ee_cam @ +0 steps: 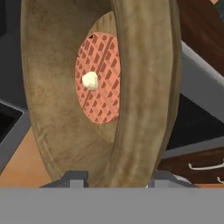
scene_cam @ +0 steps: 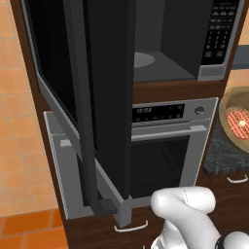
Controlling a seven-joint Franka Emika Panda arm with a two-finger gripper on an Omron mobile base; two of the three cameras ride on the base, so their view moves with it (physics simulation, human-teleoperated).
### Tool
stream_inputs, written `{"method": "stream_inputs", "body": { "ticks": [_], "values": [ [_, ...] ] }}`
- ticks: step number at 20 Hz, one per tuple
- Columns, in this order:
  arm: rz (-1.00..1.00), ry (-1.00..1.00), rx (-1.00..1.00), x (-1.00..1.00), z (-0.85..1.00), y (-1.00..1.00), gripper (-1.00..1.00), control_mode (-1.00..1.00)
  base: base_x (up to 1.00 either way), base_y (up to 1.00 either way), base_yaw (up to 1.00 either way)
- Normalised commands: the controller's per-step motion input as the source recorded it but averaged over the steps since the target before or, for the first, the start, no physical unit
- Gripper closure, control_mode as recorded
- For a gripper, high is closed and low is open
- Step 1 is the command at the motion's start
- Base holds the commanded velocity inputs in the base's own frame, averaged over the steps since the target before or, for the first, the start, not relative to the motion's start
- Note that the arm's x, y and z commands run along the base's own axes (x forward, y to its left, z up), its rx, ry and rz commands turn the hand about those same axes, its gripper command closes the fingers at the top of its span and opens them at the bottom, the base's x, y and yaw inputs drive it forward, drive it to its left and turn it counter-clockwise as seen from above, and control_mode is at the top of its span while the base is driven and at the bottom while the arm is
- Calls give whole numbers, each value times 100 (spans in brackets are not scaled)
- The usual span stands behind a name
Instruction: Open the microwave, place the bowl with waffle inside the microwave, then close the microwave door and turn it on.
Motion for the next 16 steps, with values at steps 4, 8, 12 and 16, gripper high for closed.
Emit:
{"method": "stream_inputs", "body": {
  "ticks": [4, 8, 12, 16],
  "values": [
    [15, 0, -11, 0, 32, 91, 100, -100, 0, 0, 0],
    [11, 0, -15, 0, 39, 99, 100, -100, 0, 0, 0],
    [1, 0, -20, 0, 42, 100, 100, -100, 0, 0, 0],
    [0, 0, -12, 0, 40, 92, 100, -100, 0, 0, 0]
  ]
}}
